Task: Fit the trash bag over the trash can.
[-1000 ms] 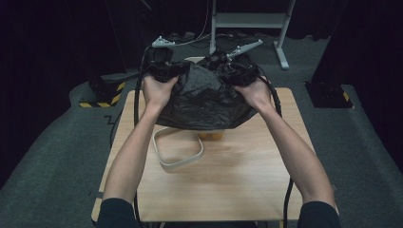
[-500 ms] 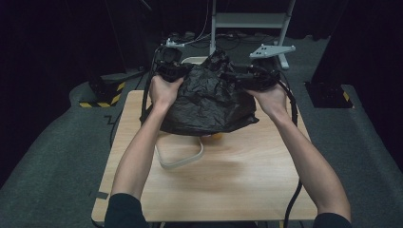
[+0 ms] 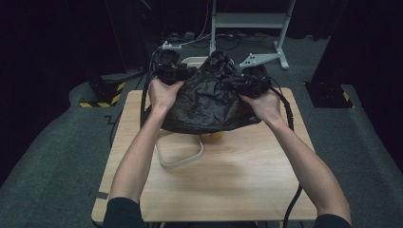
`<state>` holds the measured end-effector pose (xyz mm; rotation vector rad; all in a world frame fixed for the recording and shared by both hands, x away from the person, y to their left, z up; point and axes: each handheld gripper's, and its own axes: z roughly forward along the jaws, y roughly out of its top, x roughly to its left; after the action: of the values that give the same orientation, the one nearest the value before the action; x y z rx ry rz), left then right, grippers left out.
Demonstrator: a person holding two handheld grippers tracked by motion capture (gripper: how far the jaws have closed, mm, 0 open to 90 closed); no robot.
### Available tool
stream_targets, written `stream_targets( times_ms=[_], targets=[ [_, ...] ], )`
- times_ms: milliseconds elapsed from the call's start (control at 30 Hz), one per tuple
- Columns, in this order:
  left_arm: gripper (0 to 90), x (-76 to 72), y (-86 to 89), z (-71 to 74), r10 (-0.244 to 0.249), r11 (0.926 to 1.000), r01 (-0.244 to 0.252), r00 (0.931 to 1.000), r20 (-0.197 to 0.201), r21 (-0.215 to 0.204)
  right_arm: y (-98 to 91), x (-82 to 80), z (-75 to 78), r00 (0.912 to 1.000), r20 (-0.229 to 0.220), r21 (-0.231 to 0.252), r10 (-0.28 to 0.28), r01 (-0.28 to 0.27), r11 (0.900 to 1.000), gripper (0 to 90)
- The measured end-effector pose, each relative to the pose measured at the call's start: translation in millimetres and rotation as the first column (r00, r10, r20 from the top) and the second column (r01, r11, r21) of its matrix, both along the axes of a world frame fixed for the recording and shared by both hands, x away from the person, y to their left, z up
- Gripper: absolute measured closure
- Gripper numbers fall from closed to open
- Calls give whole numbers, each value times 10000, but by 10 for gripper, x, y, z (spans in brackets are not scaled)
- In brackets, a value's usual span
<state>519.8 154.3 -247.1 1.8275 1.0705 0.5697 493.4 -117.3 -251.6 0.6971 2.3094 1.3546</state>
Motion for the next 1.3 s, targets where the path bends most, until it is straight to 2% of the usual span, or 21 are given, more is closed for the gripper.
stream_targets(
  times_ms=[167, 267, 400, 467, 533, 633, 667, 700, 767, 833, 1033, 1133, 1200, 1300],
  targets=[
    [365, -307, 107, 81, -310, 9988, 325, 9986, 426, -354, -2, 87, 18, 9980, 224, 54, -588, 587, 9983, 900],
    [321, -496, 134, 87, -720, 9940, 766, 9956, 606, -775, -5, 152, 10, 9962, 199, 80, -846, 845, 9964, 900],
    [321, -648, 83, 53, -1352, 9886, 1387, 9890, 608, -579, 22, 255, -9, 9922, 152, 14, -1233, 1233, 9924, 900],
    [343, -685, 28, 29, -1329, 9910, 1335, 9889, 665, -53, 29, 292, -12, 9908, 102, 74, -1349, 1348, 9908, 900],
    [387, -672, -35, -7, -1137, 9921, 1099, 9915, 626, 613, 47, 323, -20, 9895, 61, 57, -1441, 1440, 9896, 900],
    [567, -615, -70, -54, -1193, 9900, 1146, 9914, 544, 826, 69, 325, -24, 9908, 124, 4, -1351, 1351, 9908, 899],
    [654, -586, -71, -65, -1247, 9899, 1207, 9908, 522, 744, 74, 320, -24, 9919, 125, -11, -1263, 1263, 9920, 896],
    [719, -567, -68, -71, -1276, 9900, 1241, 9906, 503, 672, 76, 307, -23, 9925, 127, 11, -1217, 1217, 9926, 856],
    [815, -551, -63, -73, -1274, 9909, 1245, 9902, 578, 510, 54, 278, -6, 9925, 312, 134, -1180, 1176, 9930, 737],
    [879, -536, -74, -59, -1193, 9925, 1171, 9906, 676, 356, 18, 234, 20, 9897, 575, 379, -1310, 1289, 9909, 673],
    [899, -458, -131, 63, -1077, 9933, 1035, 9904, 869, 509, -89, 100, 91, 9870, 934, 607, -1308, 1255, 9902, 557],
    [899, -378, -181, 136, -991, 9939, 941, 9910, 898, 581, -182, 20, 118, 9909, 922, 947, -979, 892, 9915, 524],
    [899, -323, -214, 166, -965, 9935, 903, 9912, 901, 698, -227, -30, 130, 9924, 868, 883, -866, 790, 9930, 508],
    [899, -229, -261, 192, -850, 9952, 803, 9925, 874, 560, -244, -54, 134, 9937, 796, 707, -785, 729, 9948, 495]
  ],
)
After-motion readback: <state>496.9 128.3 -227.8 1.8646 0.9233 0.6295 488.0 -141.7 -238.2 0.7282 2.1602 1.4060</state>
